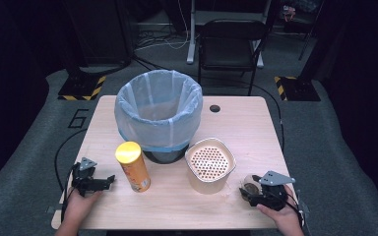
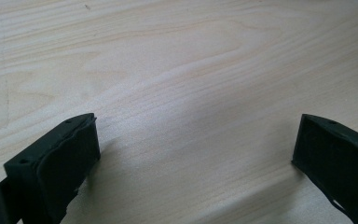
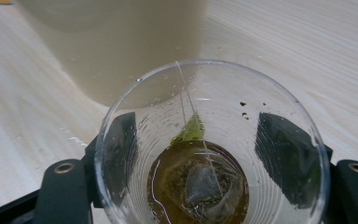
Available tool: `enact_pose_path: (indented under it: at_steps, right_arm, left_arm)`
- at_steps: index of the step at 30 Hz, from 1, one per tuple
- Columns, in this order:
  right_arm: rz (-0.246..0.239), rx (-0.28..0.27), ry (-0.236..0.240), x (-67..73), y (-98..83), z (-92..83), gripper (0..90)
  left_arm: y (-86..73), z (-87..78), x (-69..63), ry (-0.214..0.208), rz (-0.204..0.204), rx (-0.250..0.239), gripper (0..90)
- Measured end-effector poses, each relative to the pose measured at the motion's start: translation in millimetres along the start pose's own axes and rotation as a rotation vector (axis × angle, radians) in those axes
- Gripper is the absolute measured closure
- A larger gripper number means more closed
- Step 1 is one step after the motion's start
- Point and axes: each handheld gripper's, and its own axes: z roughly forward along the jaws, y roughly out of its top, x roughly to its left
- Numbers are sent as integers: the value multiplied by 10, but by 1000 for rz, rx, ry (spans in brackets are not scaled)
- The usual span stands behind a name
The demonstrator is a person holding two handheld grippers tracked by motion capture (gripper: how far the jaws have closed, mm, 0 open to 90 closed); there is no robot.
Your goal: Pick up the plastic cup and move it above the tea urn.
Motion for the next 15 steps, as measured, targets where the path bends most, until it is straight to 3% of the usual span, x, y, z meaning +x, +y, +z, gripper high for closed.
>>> enact_pose_path:
  at_steps: [7, 10, 15]
  right_arm:
    - [39, -10, 4, -97, -13, 22, 271]
    - [58, -4, -3, -104, -27, 39, 148]
    - [61, -11, -3, -103, -15, 15, 142]
  left_arm:
    - [0, 0, 0, 0, 0, 0, 2]
    - [0, 0, 0, 0, 0, 0, 2]
    - [0, 0, 0, 0, 0, 0, 2]
